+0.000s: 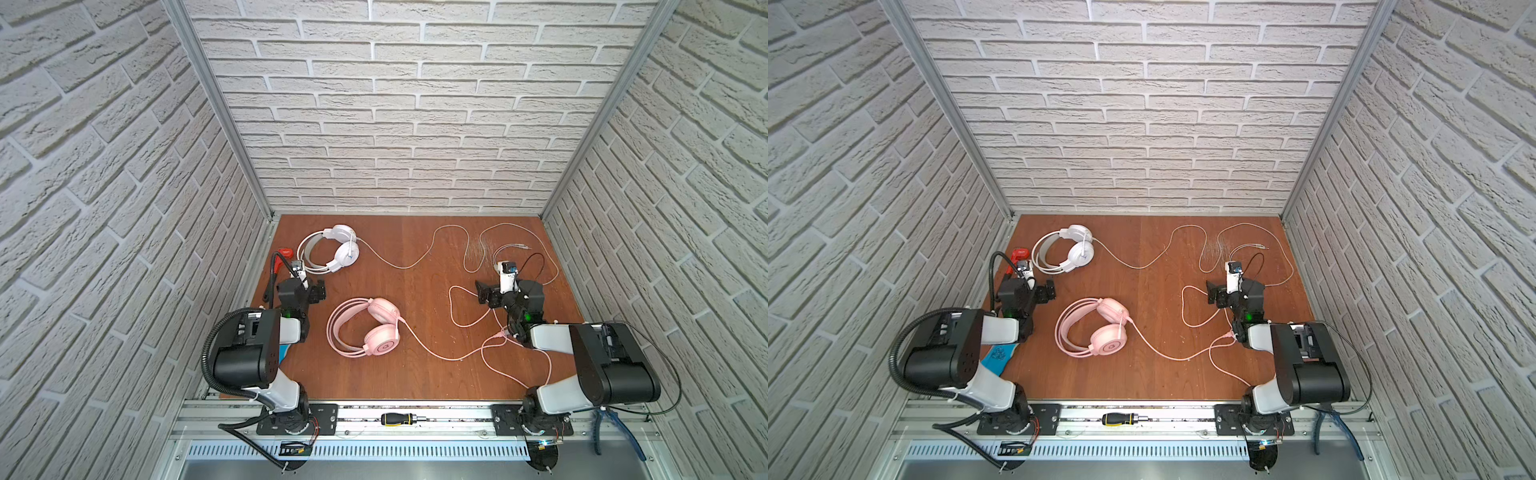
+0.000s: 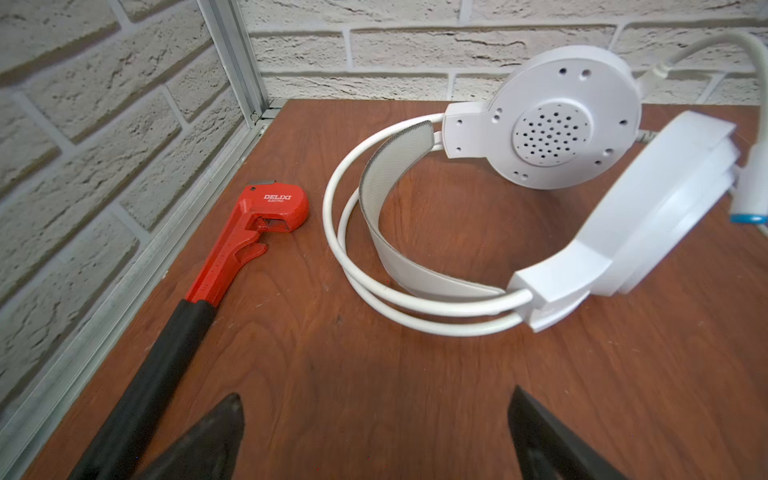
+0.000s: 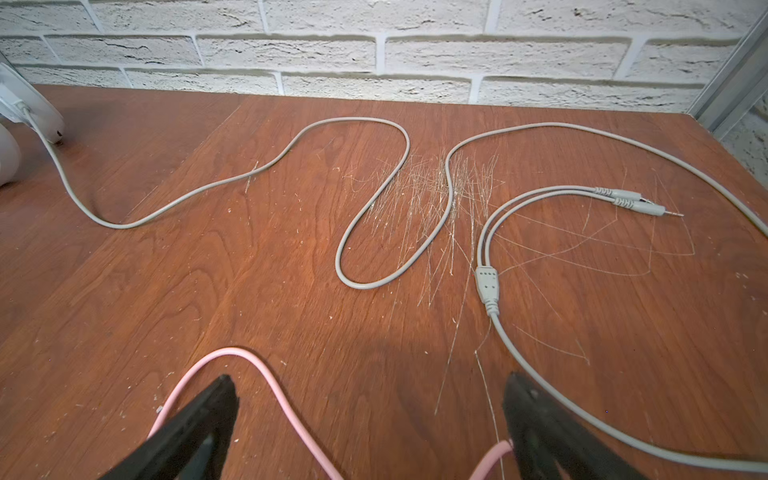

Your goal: Wrap the headphones

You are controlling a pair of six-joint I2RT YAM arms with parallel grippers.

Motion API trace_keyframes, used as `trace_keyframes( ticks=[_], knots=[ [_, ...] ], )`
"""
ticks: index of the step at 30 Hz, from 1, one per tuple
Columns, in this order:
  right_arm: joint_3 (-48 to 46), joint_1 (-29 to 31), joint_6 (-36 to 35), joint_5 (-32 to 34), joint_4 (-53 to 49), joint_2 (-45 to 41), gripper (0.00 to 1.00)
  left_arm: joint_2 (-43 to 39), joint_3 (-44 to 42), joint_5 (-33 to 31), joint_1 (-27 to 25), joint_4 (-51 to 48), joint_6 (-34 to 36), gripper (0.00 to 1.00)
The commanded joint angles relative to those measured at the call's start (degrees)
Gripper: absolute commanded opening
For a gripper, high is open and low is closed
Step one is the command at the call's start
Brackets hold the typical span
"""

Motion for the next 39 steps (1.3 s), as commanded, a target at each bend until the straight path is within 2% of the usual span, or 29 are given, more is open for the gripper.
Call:
trace_keyframes(
  ticks=[1,39],
  knots=[
    [1.0,0.1,-0.6,-0.4,1.4,0.1,1.00,0.1,0.3,0.6,0.5,2.8,0.3,0.98],
    [0.9,0.1,-0.6,-0.2,1.5,-0.1,1.00,0.0,0.2,1.6,1.1,3.0,-0.1,0.98]
  ],
)
